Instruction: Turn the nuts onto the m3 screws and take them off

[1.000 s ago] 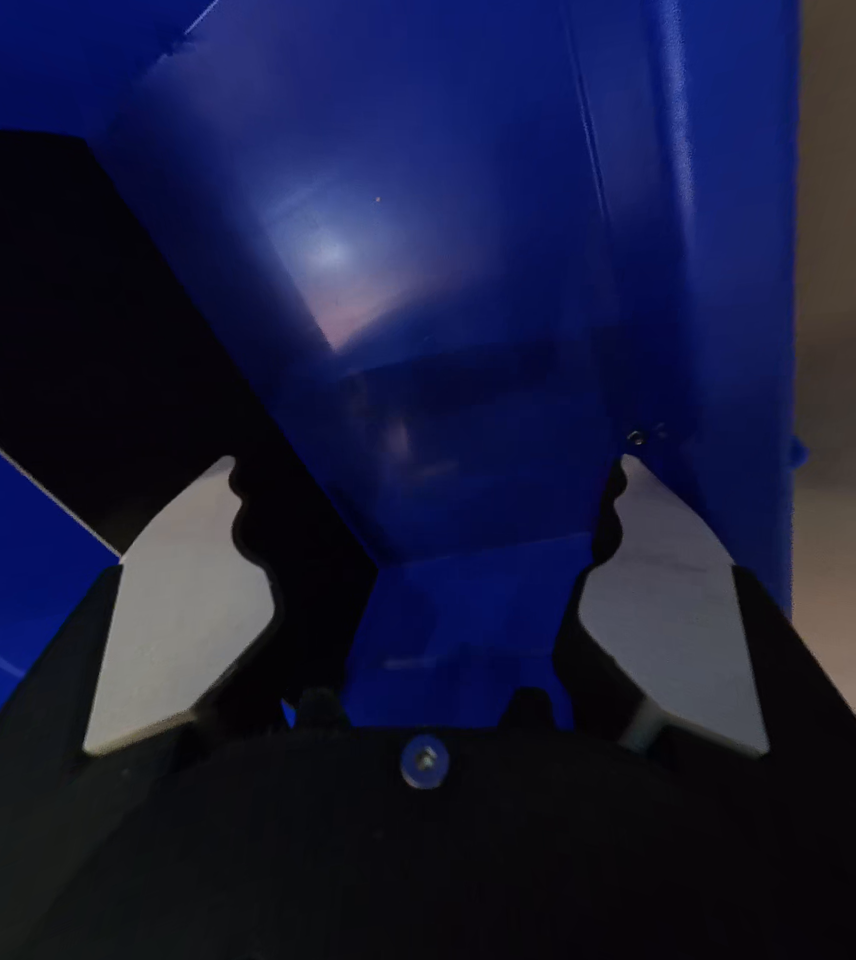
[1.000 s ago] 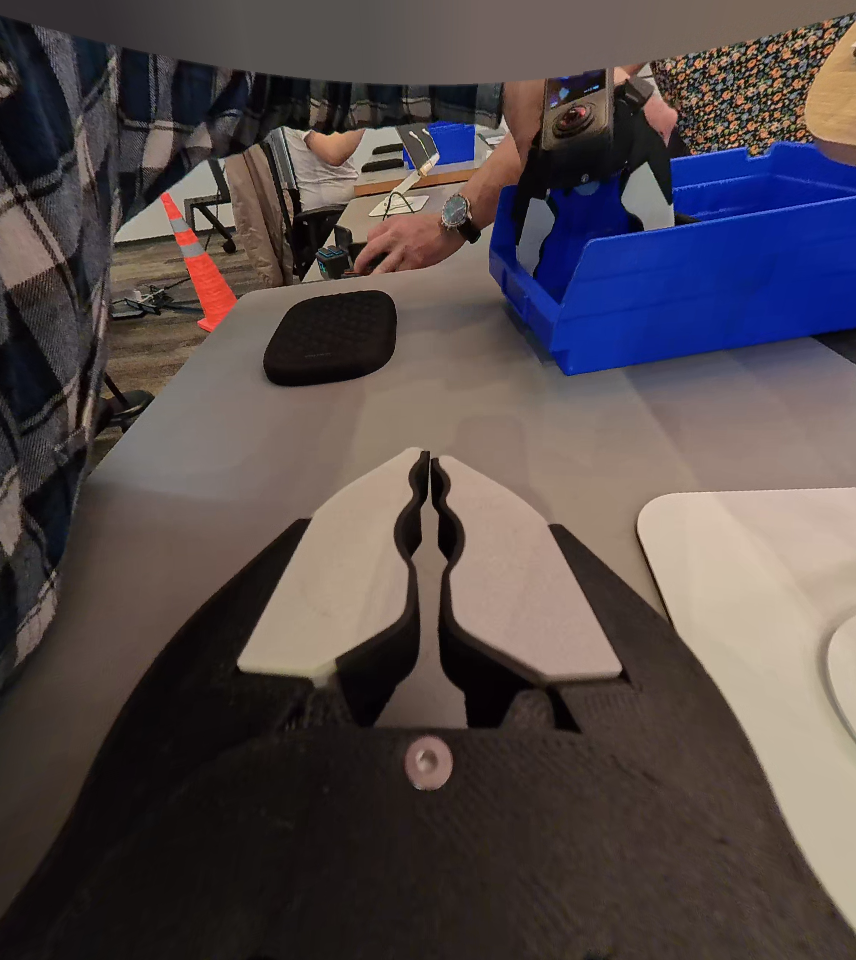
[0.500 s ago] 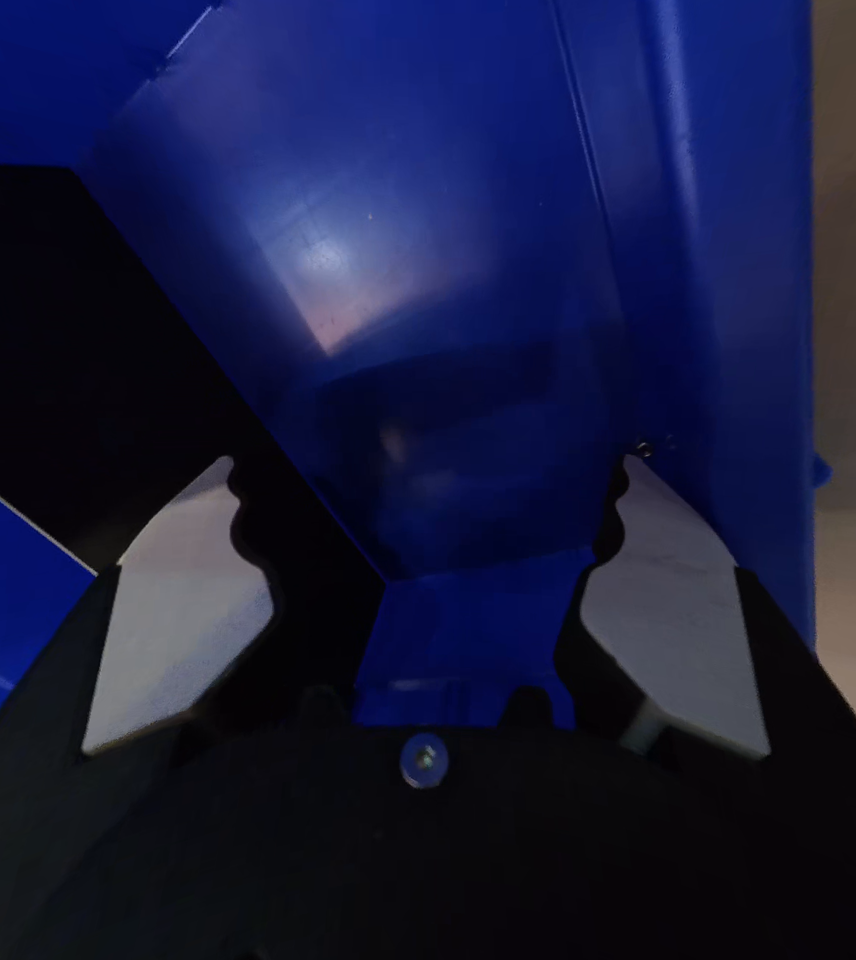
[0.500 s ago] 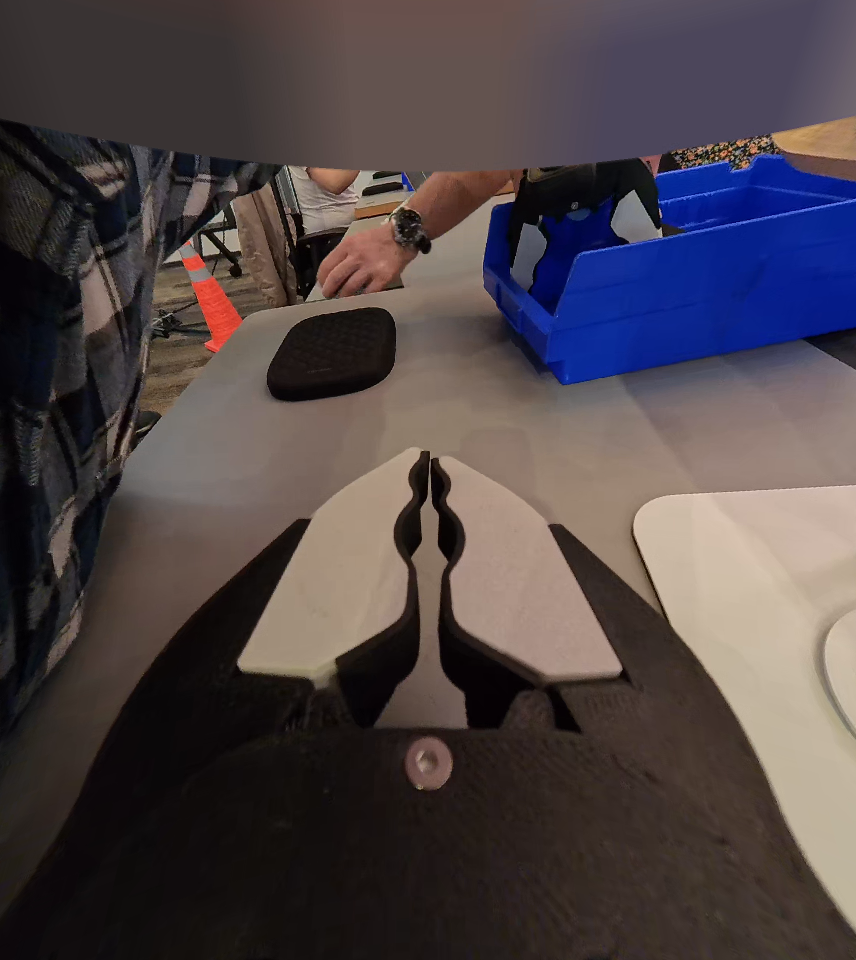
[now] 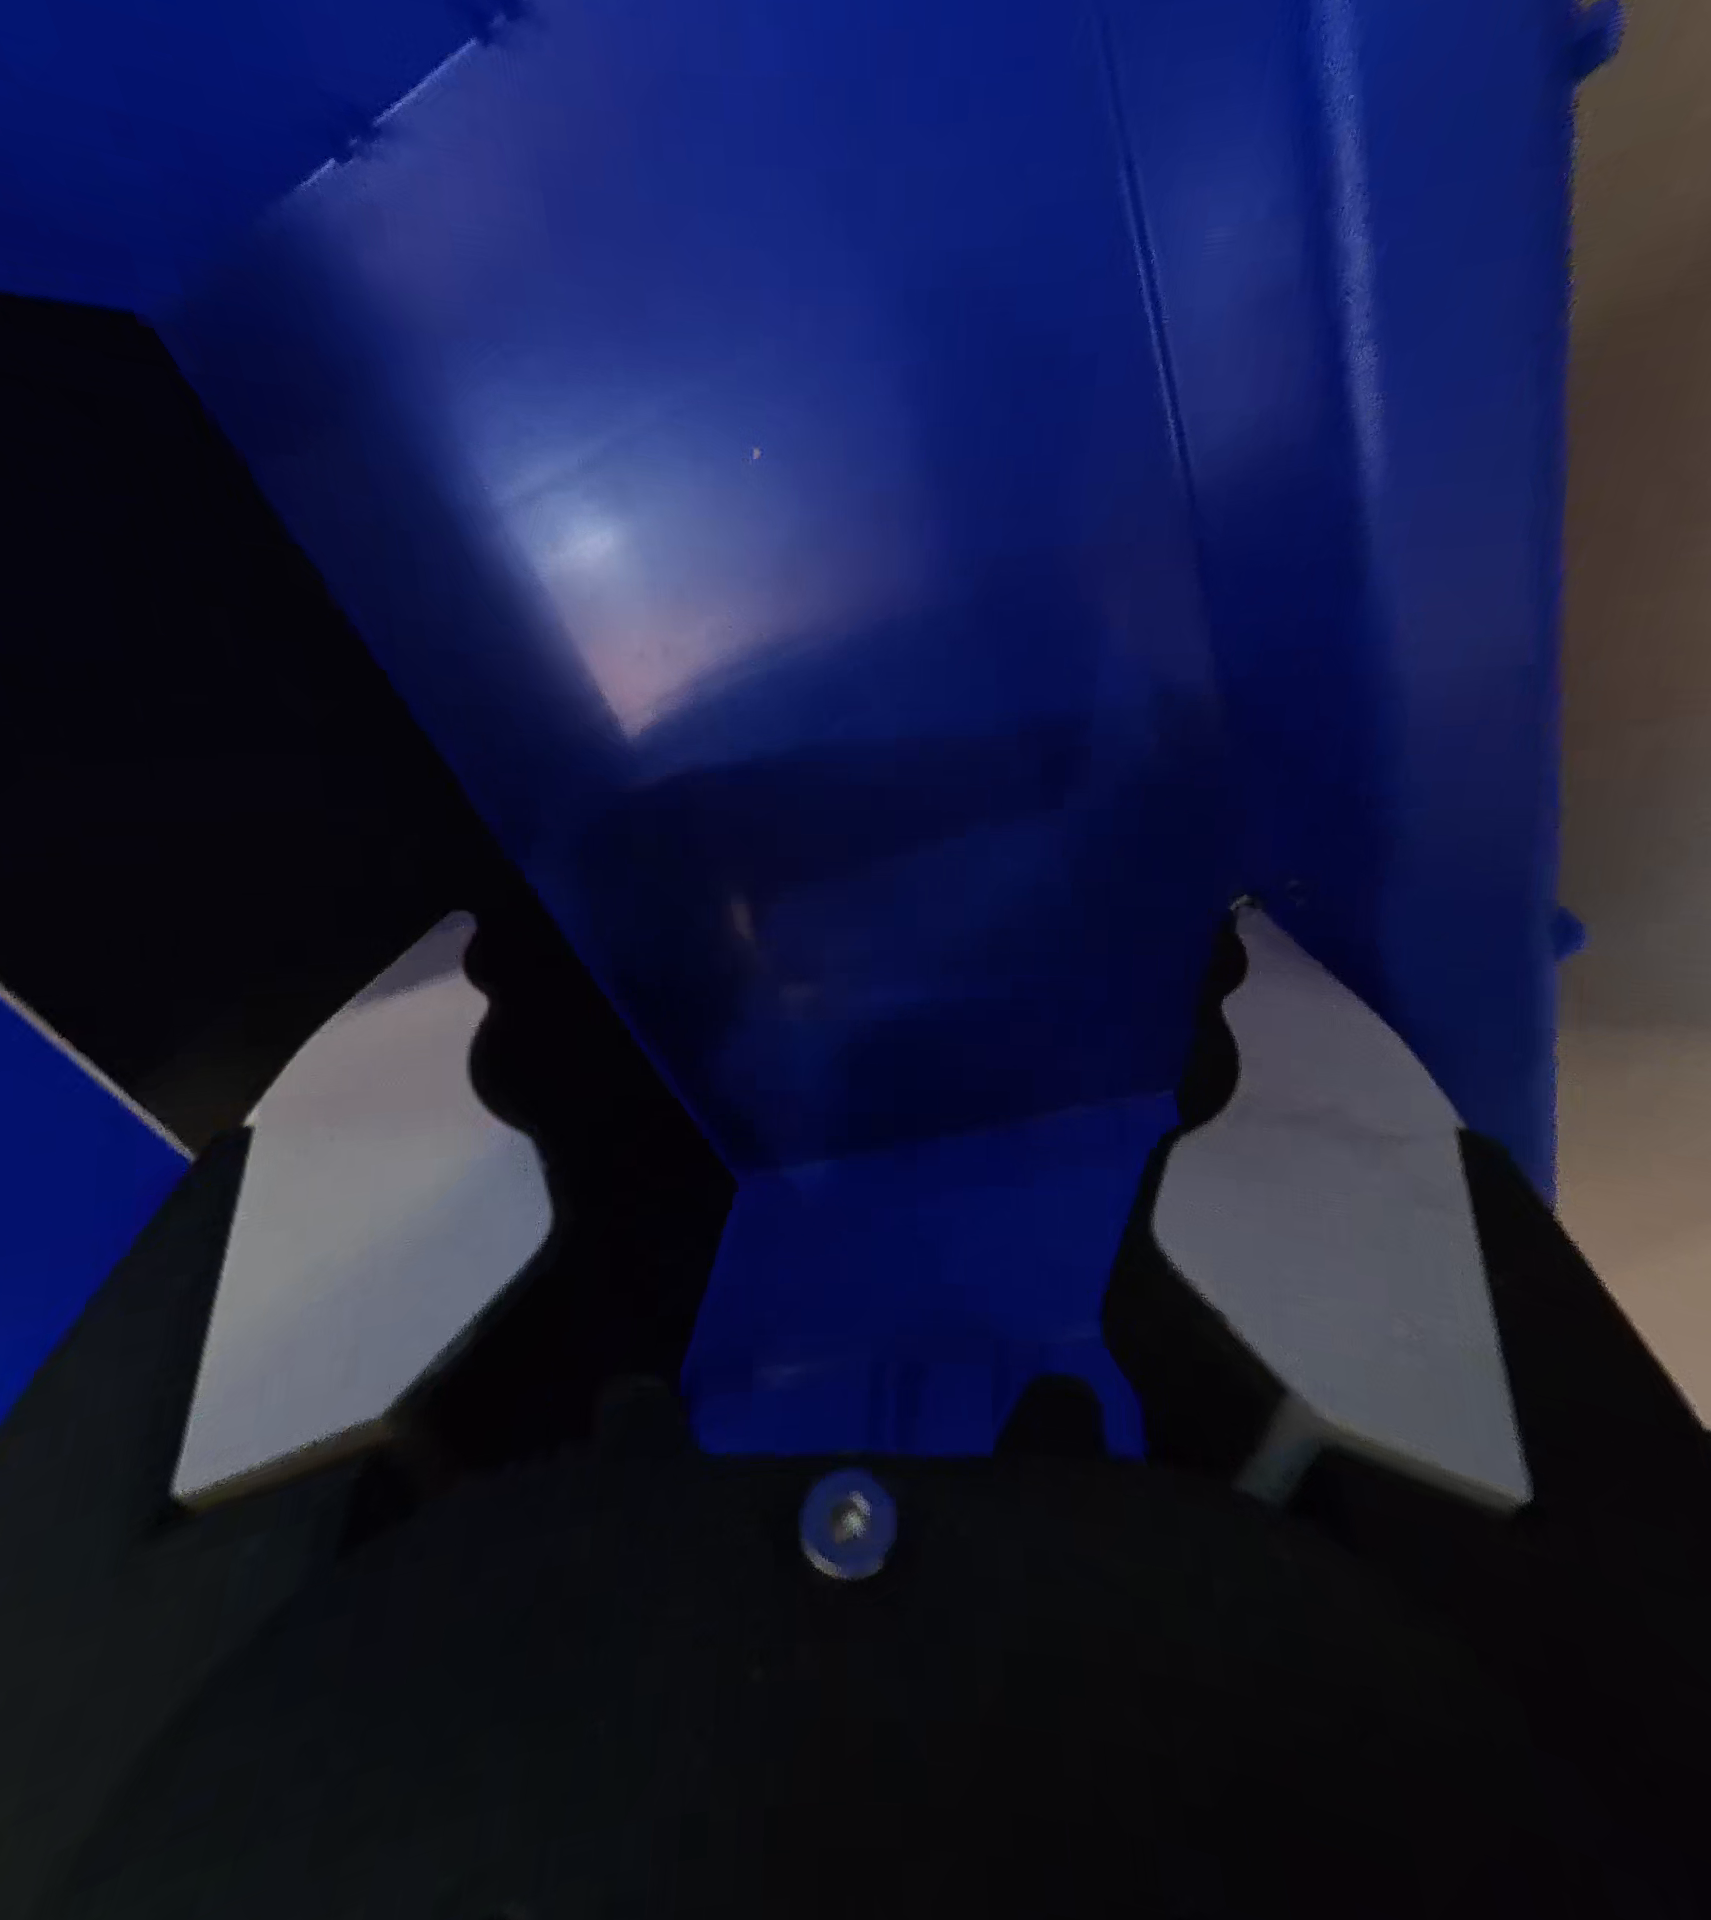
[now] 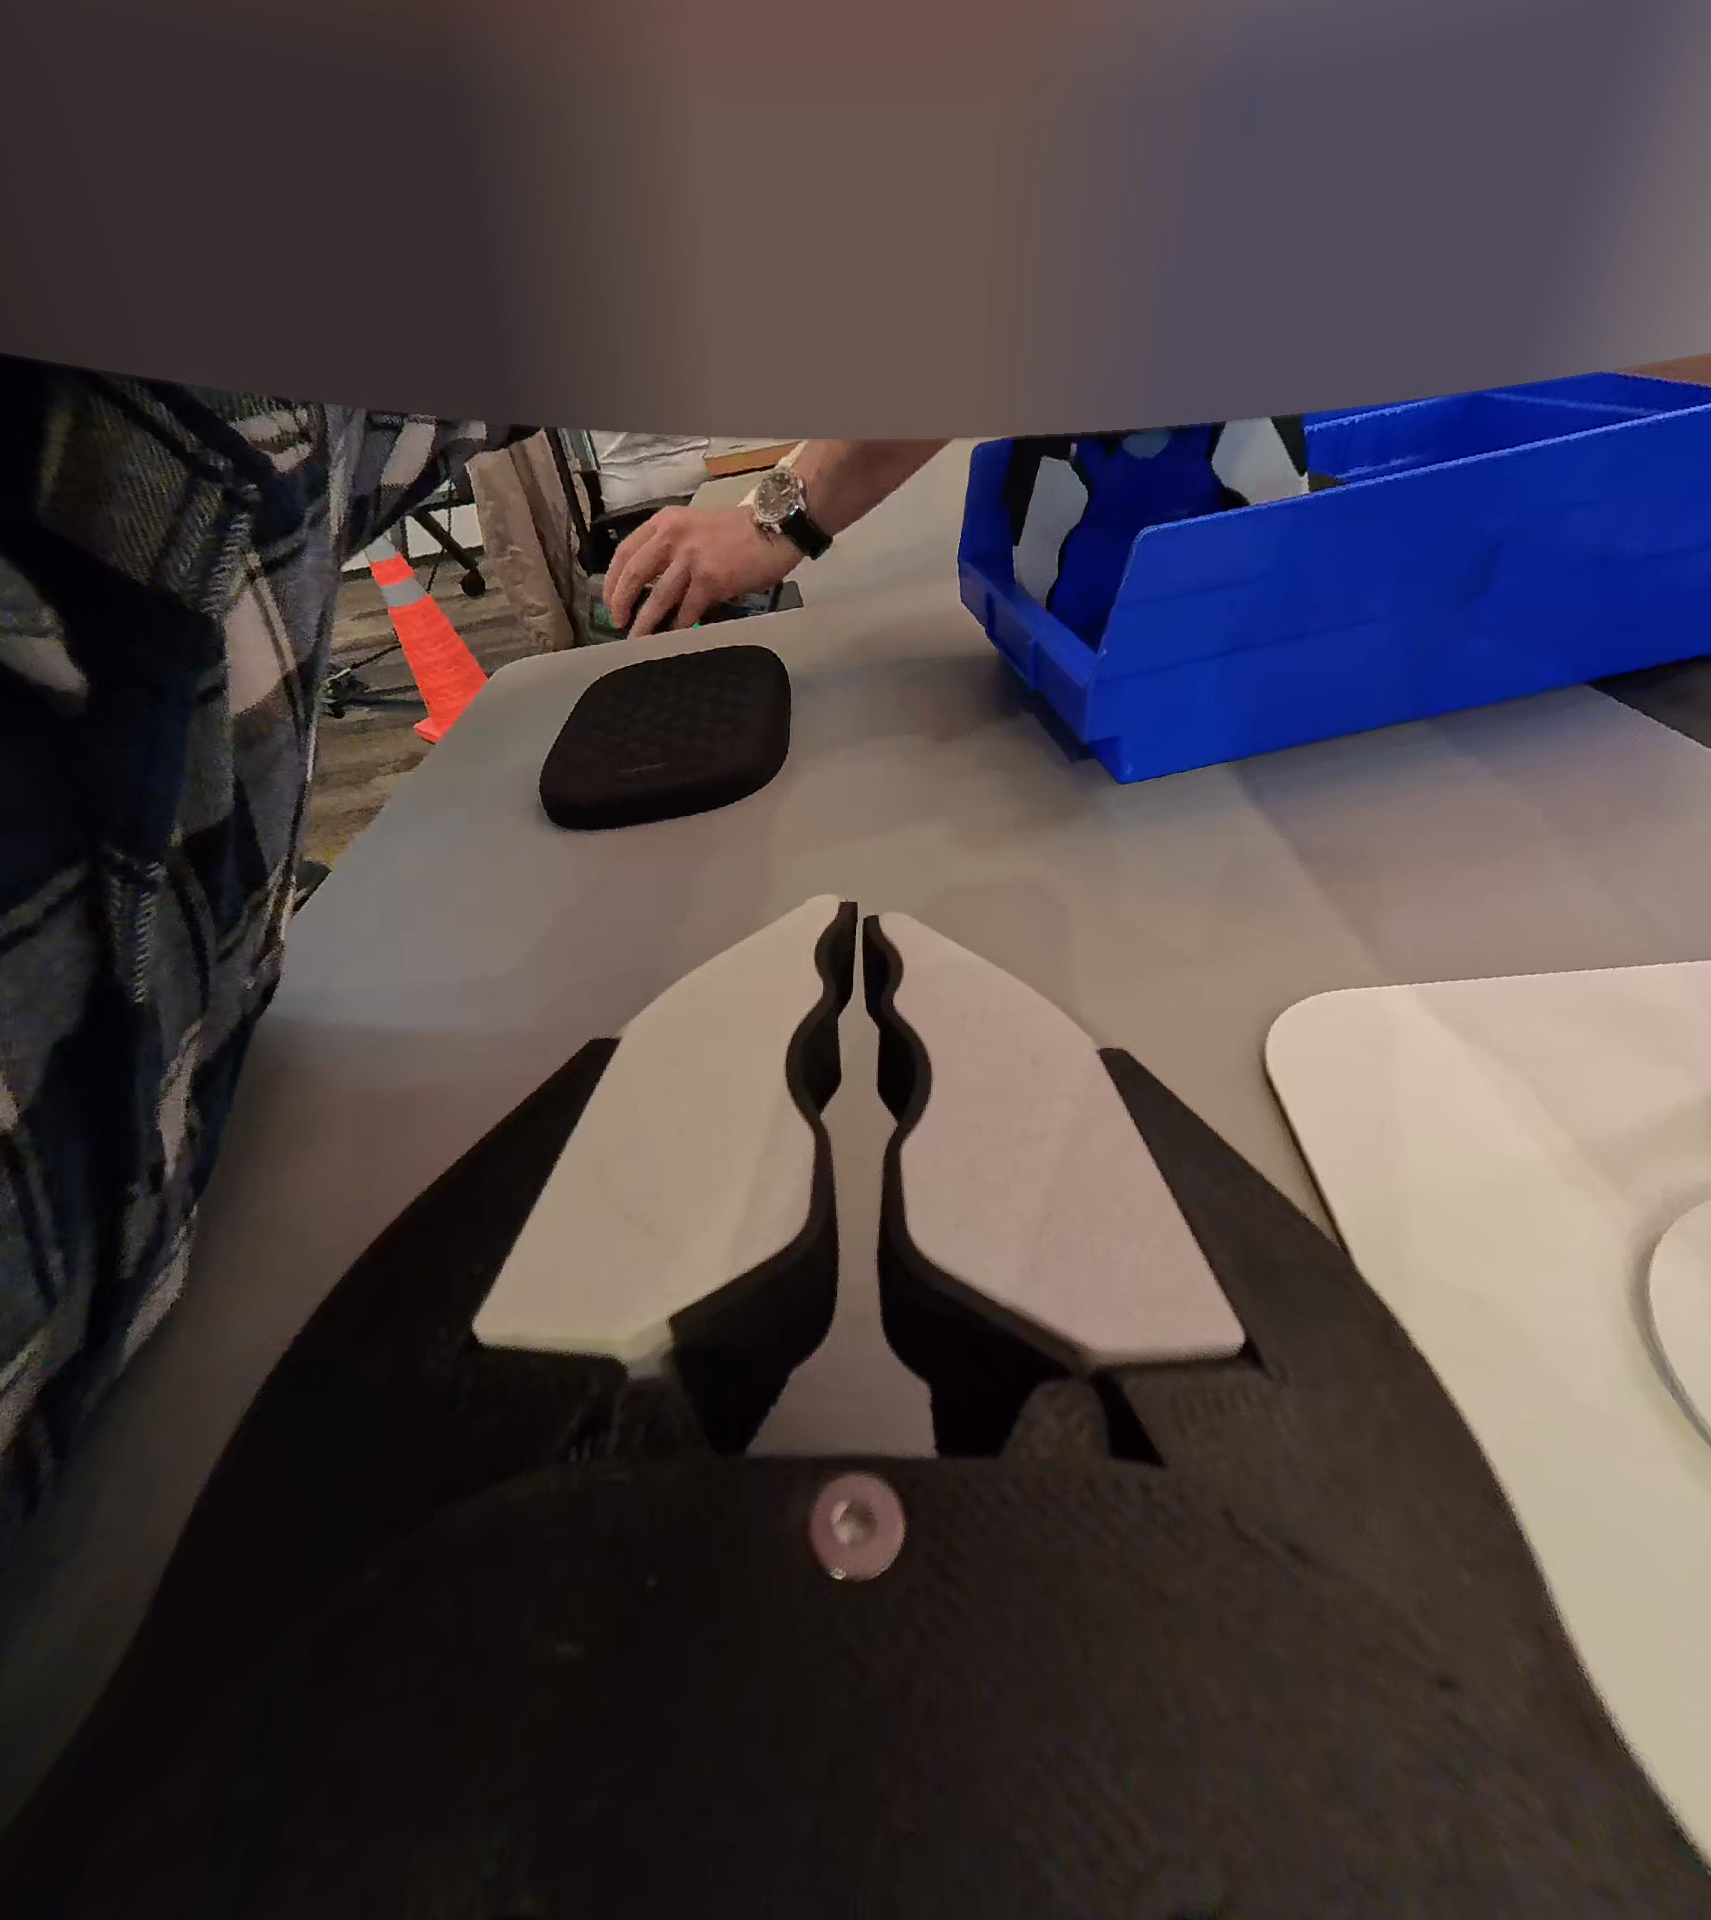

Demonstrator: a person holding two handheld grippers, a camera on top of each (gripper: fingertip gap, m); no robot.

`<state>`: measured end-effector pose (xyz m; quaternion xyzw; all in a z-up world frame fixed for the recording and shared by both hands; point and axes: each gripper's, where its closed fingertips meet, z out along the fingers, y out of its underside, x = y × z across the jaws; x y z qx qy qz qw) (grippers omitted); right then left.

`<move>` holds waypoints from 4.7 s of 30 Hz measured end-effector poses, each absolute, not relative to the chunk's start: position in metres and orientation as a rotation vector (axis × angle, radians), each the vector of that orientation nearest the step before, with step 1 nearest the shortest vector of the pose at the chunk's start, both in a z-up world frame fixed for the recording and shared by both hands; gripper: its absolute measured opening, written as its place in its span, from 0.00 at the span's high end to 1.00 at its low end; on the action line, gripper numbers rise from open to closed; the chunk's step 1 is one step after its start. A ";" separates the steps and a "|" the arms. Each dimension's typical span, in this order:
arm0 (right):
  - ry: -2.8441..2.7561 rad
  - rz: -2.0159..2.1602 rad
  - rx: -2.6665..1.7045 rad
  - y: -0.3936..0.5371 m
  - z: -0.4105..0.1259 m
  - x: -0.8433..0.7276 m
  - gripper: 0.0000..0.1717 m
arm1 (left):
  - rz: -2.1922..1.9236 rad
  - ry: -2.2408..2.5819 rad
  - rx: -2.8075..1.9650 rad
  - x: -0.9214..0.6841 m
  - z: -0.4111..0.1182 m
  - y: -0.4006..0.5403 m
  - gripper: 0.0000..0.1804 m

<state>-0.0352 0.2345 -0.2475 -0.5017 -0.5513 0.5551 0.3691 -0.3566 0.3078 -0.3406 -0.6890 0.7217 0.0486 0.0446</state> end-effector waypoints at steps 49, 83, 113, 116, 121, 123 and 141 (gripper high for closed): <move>-1.388 1.453 -1.302 0.220 -0.238 -0.032 0.98 | 0.179 2.344 -2.158 -0.378 -0.350 0.294 0.33; -1.406 1.440 -1.302 0.218 -0.241 -0.034 0.98 | 0.154 2.278 -2.186 -0.375 -0.352 0.300 0.35; -1.407 1.436 -1.302 0.221 -0.242 -0.033 0.97 | 0.143 2.228 -2.274 -0.375 -0.353 0.299 0.41; -1.409 1.435 -1.303 0.221 -0.243 -0.033 0.97 | 0.148 2.230 -2.262 -0.375 -0.353 0.300 0.38; -1.412 1.433 -1.302 0.222 -0.243 -0.033 0.97 | 0.044 2.217 -2.282 -0.371 -0.350 0.297 0.34; -1.411 1.434 -1.303 0.222 -0.243 -0.033 0.97 | 0.021 2.206 -2.302 -0.370 -0.349 0.296 0.34; -1.414 1.429 -1.302 0.225 -0.245 -0.031 0.97 | 0.130 2.156 -2.365 -0.376 -0.353 0.301 0.42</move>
